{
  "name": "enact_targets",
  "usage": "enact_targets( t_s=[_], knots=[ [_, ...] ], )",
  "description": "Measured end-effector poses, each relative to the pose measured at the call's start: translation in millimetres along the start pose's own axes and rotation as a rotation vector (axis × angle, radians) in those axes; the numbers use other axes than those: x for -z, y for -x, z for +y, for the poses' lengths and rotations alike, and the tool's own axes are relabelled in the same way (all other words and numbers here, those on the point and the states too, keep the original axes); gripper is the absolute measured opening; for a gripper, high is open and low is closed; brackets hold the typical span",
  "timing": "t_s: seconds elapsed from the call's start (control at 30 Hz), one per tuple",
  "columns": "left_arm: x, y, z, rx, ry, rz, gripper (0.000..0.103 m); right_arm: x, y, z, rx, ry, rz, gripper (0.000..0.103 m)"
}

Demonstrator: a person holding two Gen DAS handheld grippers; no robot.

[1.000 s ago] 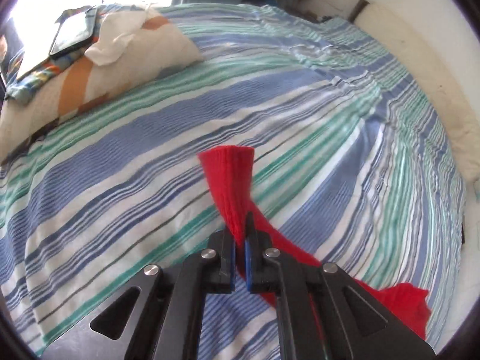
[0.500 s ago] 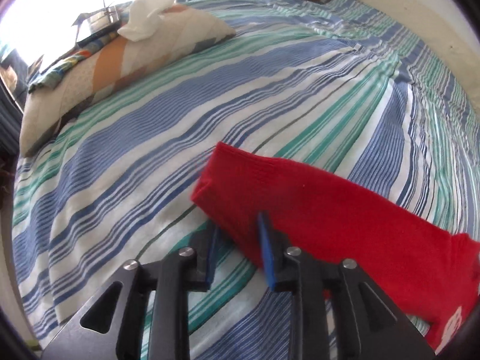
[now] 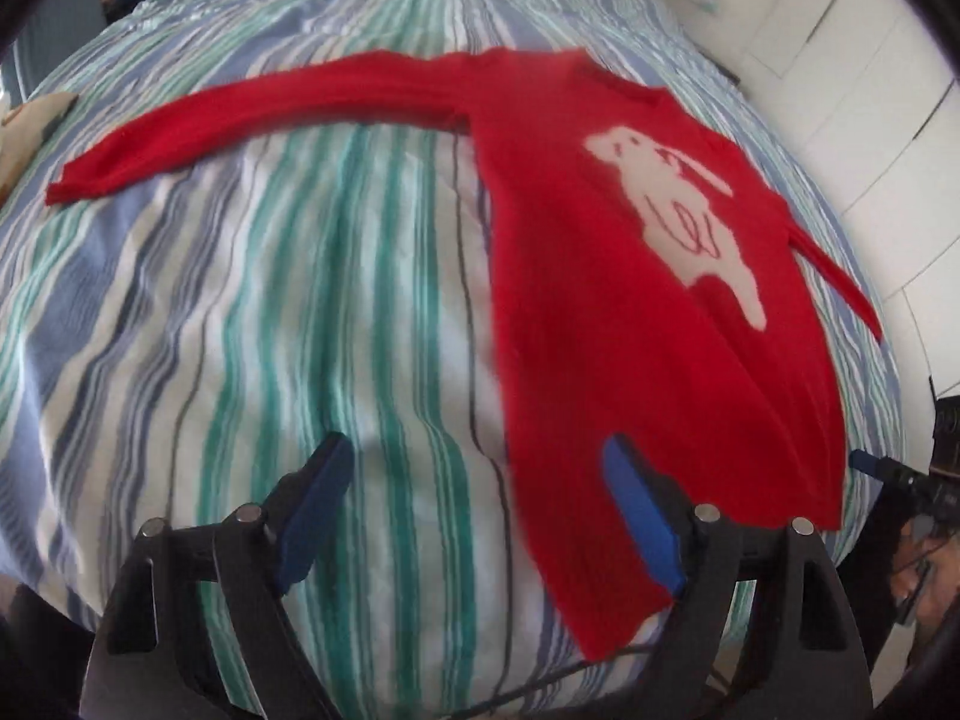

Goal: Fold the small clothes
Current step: 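Open the left gripper and release the cuff, then grasp the hem again with both grippers and pull it straight, then open both grippers and release the flattened sweater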

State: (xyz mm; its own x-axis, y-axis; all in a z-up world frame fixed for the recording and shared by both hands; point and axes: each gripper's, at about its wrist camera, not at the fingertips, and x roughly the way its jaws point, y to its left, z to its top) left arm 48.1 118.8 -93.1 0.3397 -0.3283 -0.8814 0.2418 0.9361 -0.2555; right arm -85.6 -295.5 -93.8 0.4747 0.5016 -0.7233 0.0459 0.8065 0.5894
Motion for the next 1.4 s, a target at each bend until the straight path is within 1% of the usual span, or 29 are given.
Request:
enact_targets(
  t_s=[0.03,0.13,0.2,0.23,0.27,0.3,0.33,0.37,0.43,0.5,0.53,0.6,0.67,0.77,0.83,0.9,0.97,1.0,1.03,1.07,1.1,1.13,1.17,1.2,1.23,1.3,1.33,1.37,1.4],
  knots=[
    [5.8,-5.7,-2.1,0.013,0.013,0.021,0.083,3.5,-6.1,-0.3,0.005,-0.001,0.014,0.074],
    [18.9,-1.5,-11.8,0.024,-0.004,0.0,0.082,15.0,-16.7,-3.8,-0.016,-0.022,0.021,0.071],
    [27.0,-0.4,-20.3,0.07,-0.007,0.026,0.067,18.2,-23.8,-7.7,-0.039,-0.038,0.022,0.067],
    [29.9,-1.1,-23.0,0.097,-0.002,0.043,0.05,18.8,-28.2,-8.6,-0.047,-0.047,0.024,0.065],
    [31.5,-2.9,-24.7,0.117,0.006,0.058,0.026,18.5,-32.7,-9.0,-0.066,-0.052,0.026,0.063],
    [34.9,-6.5,-25.6,0.132,0.009,0.08,0.007,18.4,-37.2,-8.4,-0.09,-0.052,0.028,0.06],
    [36.4,-10.1,-25.2,0.131,0.018,0.095,0.005,17.4,-40.7,-7.6,-0.113,-0.047,0.038,0.043],
    [37.0,-9.6,-24.1,0.122,0.028,0.094,0.004,16.7,-45.5,-6.3,-0.121,-0.037,0.064,0.003],
    [38.4,0.7,-19.9,0.117,0.04,0.093,0.004,15.5,-46.7,0.2,-0.078,0.014,0.1,0.004],
    [40.9,18.2,-16.7,0.093,0.023,0.072,0.004,13.9,-34.5,15.4,0.045,0.105,0.118,0.003],
    [42.2,21.9,-15.7,0.075,0.013,0.071,0.004,12.7,-24.1,21.8,0.095,0.134,0.111,0.003],
    [45.7,15.8,-14.9,0.051,0.001,0.103,0.004,10.6,-5.8,31.3,0.173,0.183,0.091,0.003],
    [50.7,4.4,-19.3,0.002,-0.034,0.119,0.004,9.9,-7.2,30.3,0.199,0.182,0.11,0.003],
    [53.9,-0.1,-22.0,-0.041,-0.07,0.106,0.004,15.5,-36.2,15.1,0.235,0.155,0.18,0.003],
    [55.9,1.0,-21.6,-0.052,-0.076,0.096,0.004,17.1,-42.0,4.5,0.234,0.133,0.169,0.003],
    [58.4,1.1,-19.8,-0.058,-0.072,0.088,0.004,16.4,-43.8,3.4,0.229,0.111,0.155,0.003],
    [58.5,2.1,-21.1,-0.065,-0.072,0.075,0.006,16.7,-40.8,4.4,0.236,0.114,0.145,0.003],
    [58.5,4.7,-23.2,-0.064,-0.072,0.06,0.008,16.5,-40.1,5.7,0.237,0.115,0.137,0.004],
    [56.6,7.1,-26.0,-0.06,-0.068,0.045,0.013,20.7,-34.3,5.5,0.237,0.116,0.128,0.004],
    [56.3,11.8,-27.2,-0.051,-0.06,0.034,0.024,21.4,-31.0,6.9,0.225,0.112,0.121,0.013],
    [56.5,17.6,-28.2,-0.048,-0.055,0.028,0.034,21.1,-27.8,7.2,0.212,0.101,0.119,0.019],
    [56.2,24.5,-29.6,-0.046,-0.053,0.018,0.057,23.7,-21.7,7.2,0.205,0.091,0.118,0.032],
    [56.3,34.1,-29.6,-0.046,-0.05,-0.005,0.074,24.2,-15.7,7.6,0.204,0.088,0.112,0.045],
    [55.9,44.7,-30.6,-0.051,-0.05,-0.038,0.076,25.6,-8.7,8.5,0.208,0.093,0.1,0.049],
    [54.0,55.6,-31.2,-0.054,-0.055,-0.07,0.077,25.2,-0.1,8.8,0.221,0.1,0.087,0.05],
    [45.2,74.8,-34.0,-0.051,-0.059,-0.125,0.077,19.5,19.7,7.7,0.277,0.113,0.045,0.05],
    [38.5,83.3,-36.1,-0.041,-0.053,-0.16,0.08,14.3,30.1,8.2,0.307,0.122,0.016,0.05],
    [30.9,90.6,-38.3,-0.02,-0.044,-0.196,0.086,7.0,39.9,10.0,0.333,0.137,-0.015,0.05],
    [23.1,95.2,-41.5,0.01,-0.038,-0.233,0.09,-1.5,47.6,13.4,0.349,0.159,-0.045,0.05]
  ],
)
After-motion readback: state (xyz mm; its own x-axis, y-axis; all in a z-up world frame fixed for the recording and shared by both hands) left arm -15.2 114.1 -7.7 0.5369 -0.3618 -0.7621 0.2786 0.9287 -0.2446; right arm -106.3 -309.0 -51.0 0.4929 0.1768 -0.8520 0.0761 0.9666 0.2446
